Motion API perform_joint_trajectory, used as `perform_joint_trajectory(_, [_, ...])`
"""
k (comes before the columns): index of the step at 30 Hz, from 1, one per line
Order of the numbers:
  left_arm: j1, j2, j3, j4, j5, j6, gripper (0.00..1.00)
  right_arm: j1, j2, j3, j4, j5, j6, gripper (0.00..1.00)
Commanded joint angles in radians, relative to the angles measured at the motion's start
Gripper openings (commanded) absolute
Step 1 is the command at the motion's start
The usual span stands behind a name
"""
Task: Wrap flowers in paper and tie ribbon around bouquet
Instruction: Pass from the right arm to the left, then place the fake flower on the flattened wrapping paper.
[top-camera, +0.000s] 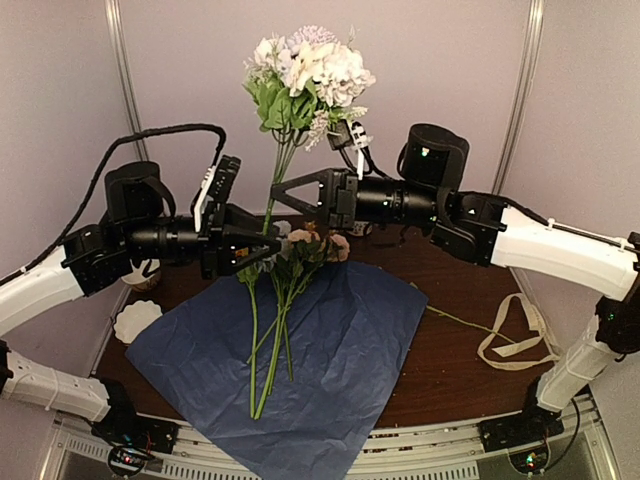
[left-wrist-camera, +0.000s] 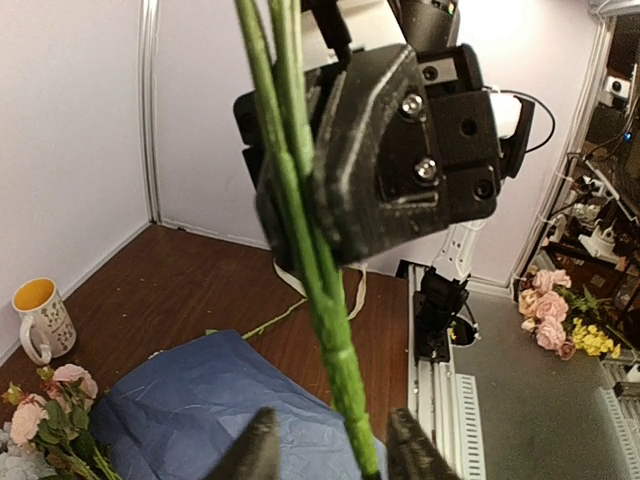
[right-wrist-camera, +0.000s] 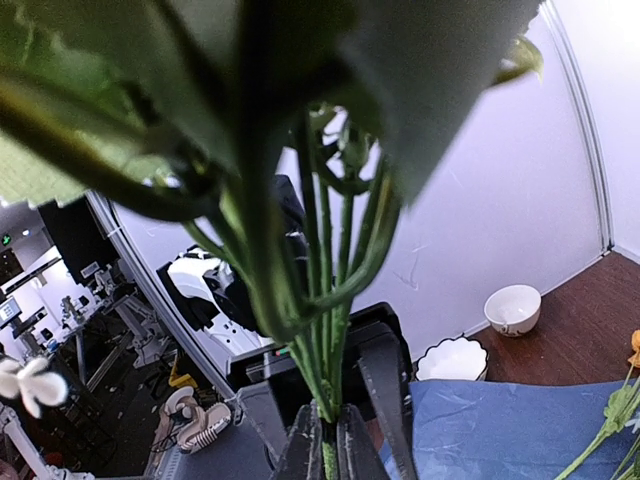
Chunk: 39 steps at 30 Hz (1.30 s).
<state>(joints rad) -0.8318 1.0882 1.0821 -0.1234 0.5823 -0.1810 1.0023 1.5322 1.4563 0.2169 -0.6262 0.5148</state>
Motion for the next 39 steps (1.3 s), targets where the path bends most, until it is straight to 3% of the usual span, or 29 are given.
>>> perform_joint_trajectory(1, [0.002, -0.020, -0.010, 0.072, -0.012, -0.014, 0.25, 0.027, 0.023, 0.071, -0.088, -0.010, -0.082, 0.00])
perform_joint_trajectory(5, [0.002, -0.031, -0.023, 0.087, -0.022, -0.024, 0.00, 0.032, 0.034, 0.107, -0.186, 0.014, -0.144, 0.00])
perform_joint_trajectory(10, [0.002, -0.048, -0.046, 0.089, -0.056, -0.065, 0.00, 0.032, 0.037, 0.118, -0.229, 0.033, -0.162, 0.00])
perform_joint_trajectory(11, [0.002, -0.052, -0.055, 0.089, -0.087, -0.098, 0.00, 0.032, 0.040, 0.130, -0.250, 0.048, -0.165, 0.08])
perform_joint_trajectory(13, [0.004, -0.053, -0.067, 0.070, -0.154, -0.180, 0.00, 0.029, 0.044, 0.155, -0.329, 0.130, -0.185, 0.34])
perform_joint_trajectory(15, [0.019, -0.042, -0.074, -0.003, -0.258, -0.297, 0.00, 0.023, 0.037, 0.169, -0.440, 0.302, -0.206, 0.67])
perform_joint_trajectory(18, [0.095, 0.005, -0.132, -0.075, -0.271, -0.559, 0.00, -0.019, 0.008, 0.107, -0.517, 0.484, -0.169, 0.83])
perform_joint_trajectory(22, [0.150, 0.084, -0.318, 0.111, -0.168, -0.740, 0.00, -0.075, -0.015, 0.028, -0.629, 0.625, -0.101, 0.99])
perform_joint_trajectory(28, [0.172, 0.230, -0.332, 0.159, -0.172, -0.744, 0.00, -0.089, -0.022, -0.037, -0.786, 0.776, -0.111, 1.00])
perform_joint_trajectory(35, [0.176, 0.347, -0.389, 0.241, -0.152, -0.857, 0.00, -0.094, -0.035, -0.059, -0.866, 0.824, -0.114, 1.00])
perform_joint_trajectory(37, [0.174, 0.359, -0.400, 0.252, -0.145, -0.869, 0.13, -0.096, -0.052, -0.073, -0.861, 0.841, -0.113, 1.00])
perform_joint_trajectory(39, [0.169, 0.357, -0.393, 0.229, -0.150, -0.861, 0.37, -0.105, -0.067, -0.075, -0.871, 0.852, -0.124, 1.00])
